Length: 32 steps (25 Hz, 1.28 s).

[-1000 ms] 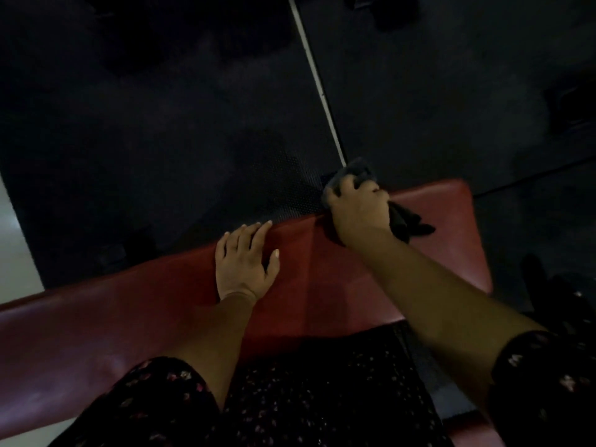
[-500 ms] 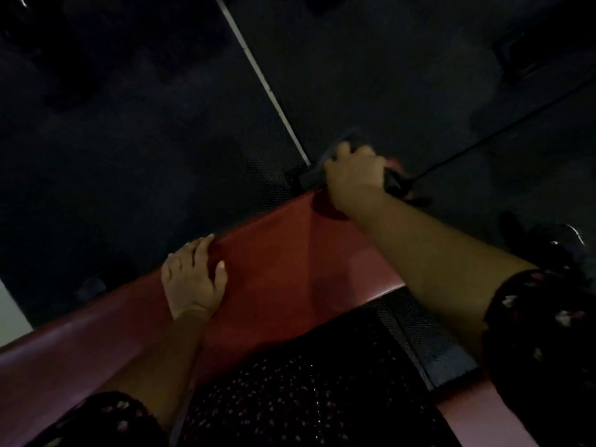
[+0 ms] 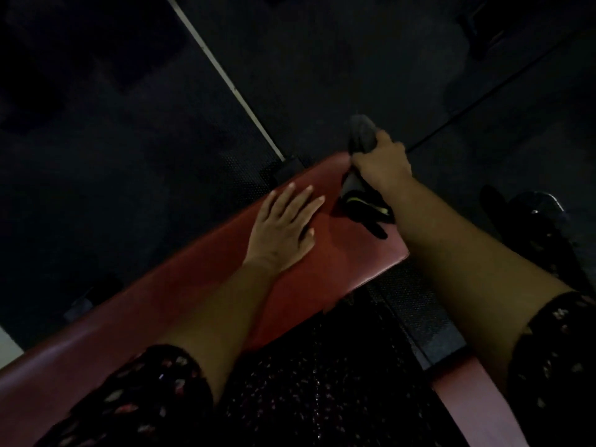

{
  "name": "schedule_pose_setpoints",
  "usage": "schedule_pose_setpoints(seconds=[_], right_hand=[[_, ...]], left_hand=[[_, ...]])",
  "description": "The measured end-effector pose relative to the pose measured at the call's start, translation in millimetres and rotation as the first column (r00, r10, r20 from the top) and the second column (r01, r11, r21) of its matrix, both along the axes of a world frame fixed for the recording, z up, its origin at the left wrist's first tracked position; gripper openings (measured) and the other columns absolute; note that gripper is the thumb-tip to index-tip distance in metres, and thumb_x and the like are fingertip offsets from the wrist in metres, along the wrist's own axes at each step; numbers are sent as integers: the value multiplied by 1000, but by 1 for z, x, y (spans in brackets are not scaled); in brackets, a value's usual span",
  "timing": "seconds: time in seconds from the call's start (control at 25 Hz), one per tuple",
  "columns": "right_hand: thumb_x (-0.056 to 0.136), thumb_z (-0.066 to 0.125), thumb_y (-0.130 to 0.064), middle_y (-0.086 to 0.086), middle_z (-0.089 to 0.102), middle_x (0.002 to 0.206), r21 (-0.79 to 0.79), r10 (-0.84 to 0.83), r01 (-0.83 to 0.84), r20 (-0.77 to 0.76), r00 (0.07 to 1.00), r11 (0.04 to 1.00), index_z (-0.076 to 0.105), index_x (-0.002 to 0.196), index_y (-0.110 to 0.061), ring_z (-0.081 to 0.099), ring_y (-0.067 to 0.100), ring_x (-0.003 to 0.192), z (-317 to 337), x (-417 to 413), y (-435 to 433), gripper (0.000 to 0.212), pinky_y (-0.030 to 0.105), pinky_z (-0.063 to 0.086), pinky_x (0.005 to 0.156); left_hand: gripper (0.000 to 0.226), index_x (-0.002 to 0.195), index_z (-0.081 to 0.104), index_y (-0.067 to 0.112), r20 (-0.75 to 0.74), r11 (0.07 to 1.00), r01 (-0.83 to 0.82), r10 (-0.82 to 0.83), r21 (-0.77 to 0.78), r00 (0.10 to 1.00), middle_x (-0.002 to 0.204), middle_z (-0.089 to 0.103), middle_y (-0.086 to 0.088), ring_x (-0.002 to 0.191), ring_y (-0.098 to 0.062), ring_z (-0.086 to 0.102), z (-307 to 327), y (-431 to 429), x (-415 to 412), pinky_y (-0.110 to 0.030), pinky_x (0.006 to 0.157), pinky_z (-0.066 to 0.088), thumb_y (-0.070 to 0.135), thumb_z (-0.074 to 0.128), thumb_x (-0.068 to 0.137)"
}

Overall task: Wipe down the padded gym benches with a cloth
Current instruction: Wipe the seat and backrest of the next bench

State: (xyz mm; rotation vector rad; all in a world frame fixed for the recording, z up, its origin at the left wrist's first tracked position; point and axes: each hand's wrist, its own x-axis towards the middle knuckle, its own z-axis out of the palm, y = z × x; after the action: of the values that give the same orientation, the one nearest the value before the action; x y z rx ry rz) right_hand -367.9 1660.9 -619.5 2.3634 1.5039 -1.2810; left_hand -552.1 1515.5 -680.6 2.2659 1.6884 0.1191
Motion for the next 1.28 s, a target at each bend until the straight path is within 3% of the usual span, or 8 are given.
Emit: schedule_pose_setpoints(seconds=[0.2, 0.28, 0.6, 0.8, 0.96, 1.12, 1.2, 1.28], right_hand=[[68, 58, -45, 18, 52, 129, -156, 73, -70, 15, 997, 985, 40, 146, -28, 57, 35, 110, 6, 75, -66, 82, 41, 49, 93], [78, 62, -38, 18, 46, 133, -196, 105, -92, 58, 993, 976, 36, 148, -27, 54, 38, 114, 6, 86, -80, 75, 42, 48, 95], [88, 58, -28, 10, 23, 153, -10, 239, -242, -106, 965, 970, 26, 151, -36, 44, 37, 127, -4, 46, -12, 72, 38, 43, 99], [88, 60, -25, 8, 25, 151, -83, 11, -15, -47, 999, 996, 26, 150, -41, 47, 36, 123, 1, 92, -98, 73, 39, 43, 94], [87, 60, -21, 9, 27, 149, -30, -176, 175, -38, 984, 984, 21, 151, -41, 47, 34, 121, 8, 101, -158, 77, 34, 41, 90], [89, 58, -23, 8, 32, 151, -7, -292, 292, -13, 956, 956, 29, 150, -38, 48, 32, 123, -4, 89, -145, 70, 34, 42, 96], [86, 57, -22, 5, 47, 142, 6, -393, 394, -58, 918, 919, 36, 147, -38, 54, 28, 116, -12, 89, -135, 66, 32, 46, 94], [85, 54, -18, 1, 57, 131, -12, -601, 615, -227, 767, 789, 39, 146, -37, 60, 19, 106, -17, 88, -145, 66, 28, 50, 87]], left_hand=[[62, 149, 39, 28, -28, 1000, 21, -20, 17, 999, 154, 38, -2, 145, -27, 28, -4, 9, 4, -49, 119, 17, 42, 44, 88], [63, 148, 39, 28, -38, 1000, 19, -18, 20, 999, 154, 39, -2, 145, -27, 27, -5, 9, 5, -47, 119, 13, 42, 45, 87], [60, 146, 41, 26, -48, 999, 13, -11, 45, 999, 151, 42, -5, 143, -31, 31, -4, 9, 7, -52, 116, 22, 41, 45, 88], [60, 146, 40, 26, -53, 1000, 11, -10, 18, 999, 152, 41, -6, 144, -30, 27, -1, 9, 8, -50, 117, 18, 41, 43, 88], [60, 145, 42, 26, -39, 1000, 10, -9, 30, 999, 152, 40, -6, 144, -30, 27, -3, 8, 9, -52, 116, 19, 41, 44, 88], [61, 148, 39, 27, -58, 1000, 14, -15, -7, 998, 154, 38, -5, 145, -30, 25, -3, 7, 7, -52, 117, 19, 41, 42, 89], [60, 149, 36, 25, -29, 999, 44, -44, 1, 999, 154, 38, -4, 145, -28, 28, -1, 7, 8, -52, 118, 20, 40, 41, 91], [57, 148, 34, 25, 96, 989, 147, -148, 21, 984, 153, 40, -2, 143, -25, 32, 1, 5, 3, -49, 119, 20, 36, 42, 93]])
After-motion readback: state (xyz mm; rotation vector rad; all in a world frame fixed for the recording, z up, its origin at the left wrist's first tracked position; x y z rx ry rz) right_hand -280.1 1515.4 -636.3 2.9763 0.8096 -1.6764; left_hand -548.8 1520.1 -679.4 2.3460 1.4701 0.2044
